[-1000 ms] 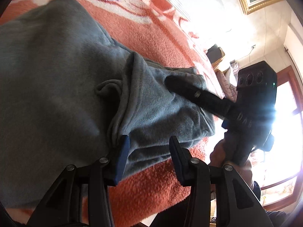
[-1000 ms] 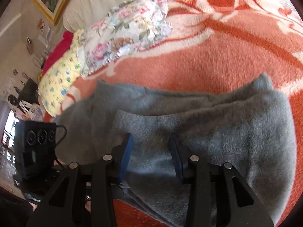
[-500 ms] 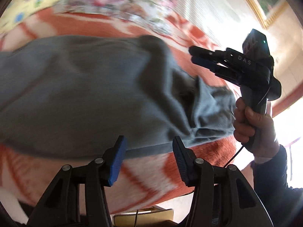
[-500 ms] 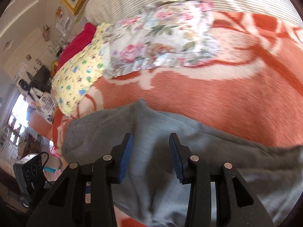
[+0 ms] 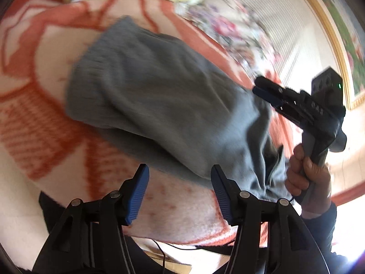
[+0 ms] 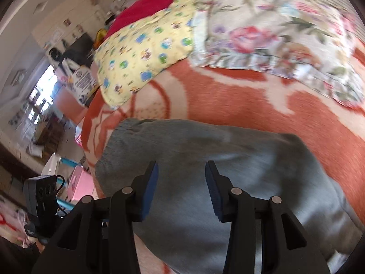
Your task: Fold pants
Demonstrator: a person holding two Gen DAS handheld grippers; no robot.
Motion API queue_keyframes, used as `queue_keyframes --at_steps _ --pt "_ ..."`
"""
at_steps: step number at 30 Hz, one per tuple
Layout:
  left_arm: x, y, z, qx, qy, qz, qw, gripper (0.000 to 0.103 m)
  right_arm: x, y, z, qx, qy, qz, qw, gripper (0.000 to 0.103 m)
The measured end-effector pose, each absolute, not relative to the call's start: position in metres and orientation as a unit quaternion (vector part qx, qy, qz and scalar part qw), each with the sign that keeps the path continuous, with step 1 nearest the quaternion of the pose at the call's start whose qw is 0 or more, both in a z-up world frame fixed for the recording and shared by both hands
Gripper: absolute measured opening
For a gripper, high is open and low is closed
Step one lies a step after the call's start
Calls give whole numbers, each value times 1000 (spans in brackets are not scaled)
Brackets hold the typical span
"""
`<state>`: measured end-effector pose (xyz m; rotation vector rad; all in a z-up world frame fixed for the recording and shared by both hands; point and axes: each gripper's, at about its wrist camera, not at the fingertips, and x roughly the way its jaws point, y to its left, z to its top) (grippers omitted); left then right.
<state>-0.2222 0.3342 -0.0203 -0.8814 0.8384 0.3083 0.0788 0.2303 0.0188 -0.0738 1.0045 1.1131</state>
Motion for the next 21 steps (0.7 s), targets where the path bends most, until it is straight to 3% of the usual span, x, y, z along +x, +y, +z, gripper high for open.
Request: queue_keyframes --at_steps 3,21 --pt "-241 354 -20 -450 359 179 797 63 76 253 20 -48 456 517 723 46" --pt "-258 392 -55 -594 292 224 715 68 79 367 19 -171 442 565 676 58"
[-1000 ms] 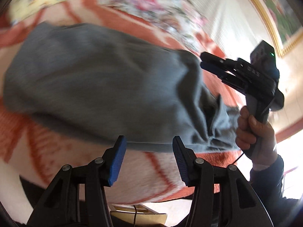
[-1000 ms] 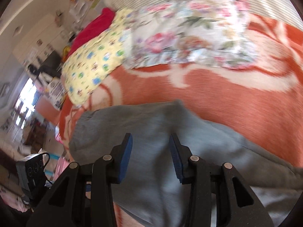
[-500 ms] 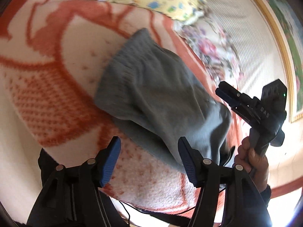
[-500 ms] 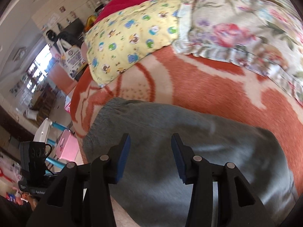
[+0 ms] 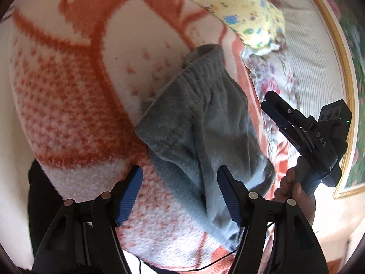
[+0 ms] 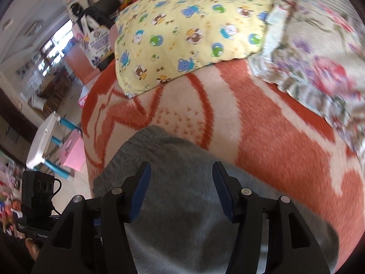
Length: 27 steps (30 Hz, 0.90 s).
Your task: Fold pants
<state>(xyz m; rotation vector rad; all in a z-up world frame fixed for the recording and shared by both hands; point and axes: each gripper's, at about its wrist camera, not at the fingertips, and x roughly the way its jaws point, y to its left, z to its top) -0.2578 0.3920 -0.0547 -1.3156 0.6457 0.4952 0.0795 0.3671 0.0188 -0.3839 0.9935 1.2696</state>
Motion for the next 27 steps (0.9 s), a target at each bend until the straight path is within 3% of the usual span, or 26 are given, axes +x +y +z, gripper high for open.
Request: queue_keyframes --at_steps 13,24,26,27 --pt "-247 404 -70 -629 270 268 679 74 62 438 -9 -302 416 614 599 64" --pt "-224 402 -64 -590 291 302 690 76 77 475 -48 -288 477 626 545 65" --pt "-221 403 -62 -579 295 307 696 68 77 474 -47 -282 482 626 545 56" --pt "-220 404 -60 -569 296 312 701 56 76 473 -46 -271 490 633 534 38"
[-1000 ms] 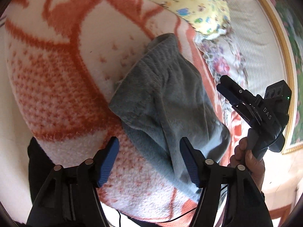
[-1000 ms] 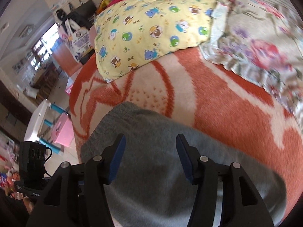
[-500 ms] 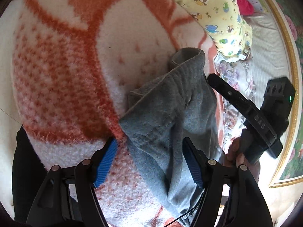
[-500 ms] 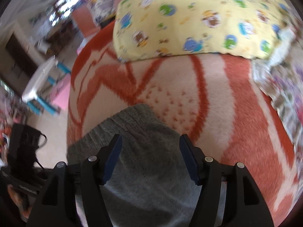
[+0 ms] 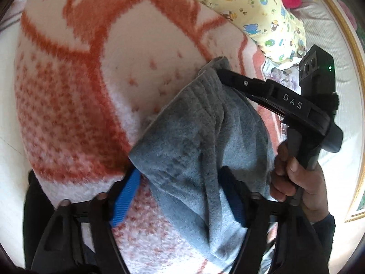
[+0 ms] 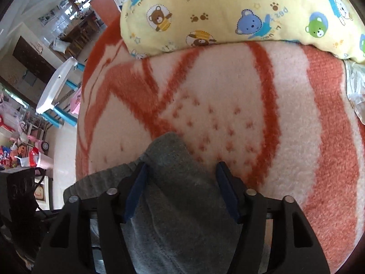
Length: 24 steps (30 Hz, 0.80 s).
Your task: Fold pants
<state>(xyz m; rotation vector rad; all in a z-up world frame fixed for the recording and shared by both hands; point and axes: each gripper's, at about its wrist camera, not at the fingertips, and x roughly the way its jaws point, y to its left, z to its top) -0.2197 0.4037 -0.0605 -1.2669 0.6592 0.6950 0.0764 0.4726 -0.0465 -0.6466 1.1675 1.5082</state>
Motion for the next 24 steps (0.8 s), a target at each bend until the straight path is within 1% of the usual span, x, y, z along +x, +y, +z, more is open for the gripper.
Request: queue_keyframes --at_steps 1,2,4,6,8,13,24 --pt "-219 405 -58 -559 292 315 709 48 75 471 -45 -268 492 636 531 31" --pt "-217 407 -58 -554 289 309 717 34 72 470 -44 -275 486 633 536 30" --pt "-216 410 -60 -557 288 300 719 32 69 467 -40 -276 481 627 547 23" --pt "-216 413 -59 -563 284 291 719 25 69 460 -34 -263 479 619 564 15" --pt "-217 410 -56 -559 285 285 724 20 72 451 -25 -243 474 620 576 12" --pt "-212 400 -36 -535 279 279 747 17 80 417 1 -194 463 615 608 6" --pt "-187 352 20 -474 271 218 809 16 98 305 59 -57 426 589 685 5"
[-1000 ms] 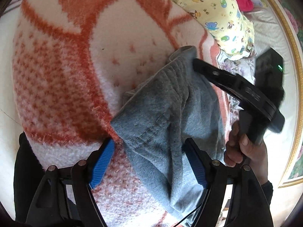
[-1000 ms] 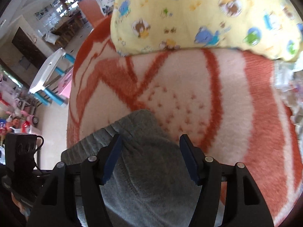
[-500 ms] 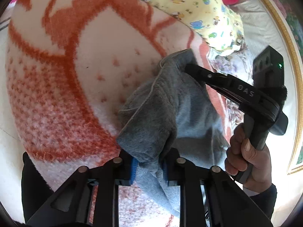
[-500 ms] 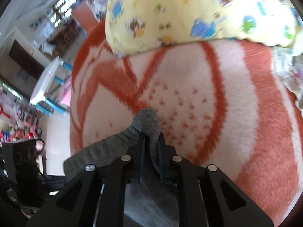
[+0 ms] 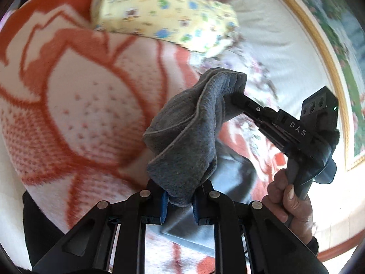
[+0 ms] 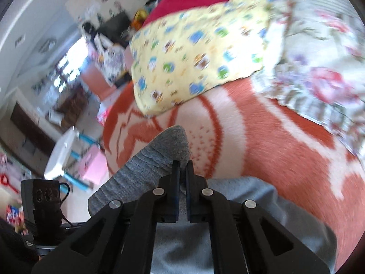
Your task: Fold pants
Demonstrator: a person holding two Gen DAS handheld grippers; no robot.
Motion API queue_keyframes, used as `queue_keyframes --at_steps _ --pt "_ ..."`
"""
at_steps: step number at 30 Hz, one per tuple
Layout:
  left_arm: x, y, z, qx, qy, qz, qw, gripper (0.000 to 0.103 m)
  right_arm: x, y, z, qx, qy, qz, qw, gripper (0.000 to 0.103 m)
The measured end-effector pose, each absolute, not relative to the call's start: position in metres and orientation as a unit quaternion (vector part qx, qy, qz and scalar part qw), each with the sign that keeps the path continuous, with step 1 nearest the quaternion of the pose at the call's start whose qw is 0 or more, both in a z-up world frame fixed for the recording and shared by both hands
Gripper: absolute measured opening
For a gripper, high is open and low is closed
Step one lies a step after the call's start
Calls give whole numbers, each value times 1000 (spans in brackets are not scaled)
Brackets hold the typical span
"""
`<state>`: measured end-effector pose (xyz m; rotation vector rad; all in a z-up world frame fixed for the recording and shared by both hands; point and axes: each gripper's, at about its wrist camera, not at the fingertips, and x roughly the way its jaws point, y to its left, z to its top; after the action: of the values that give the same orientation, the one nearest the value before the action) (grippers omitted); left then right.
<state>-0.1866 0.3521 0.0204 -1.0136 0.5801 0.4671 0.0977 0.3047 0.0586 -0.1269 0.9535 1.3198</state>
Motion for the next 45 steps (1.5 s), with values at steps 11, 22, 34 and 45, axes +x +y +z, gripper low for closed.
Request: queue_keyframes --at_steps 11,22,34,45 --pt "-143 293 47 -429 299 142 841 16 112 200 75 41 410 544 731 5" --pt "-88 211 58 -374 347 59 858 16 121 85 71 116 394 490 769 5" --pt "-32 122 56 -316 393 -13 863 16 123 -25 65 175 375 436 799 5" --pt "5 62 39 -267 432 -35 861 16 124 -87 46 205 375 395 814 5"
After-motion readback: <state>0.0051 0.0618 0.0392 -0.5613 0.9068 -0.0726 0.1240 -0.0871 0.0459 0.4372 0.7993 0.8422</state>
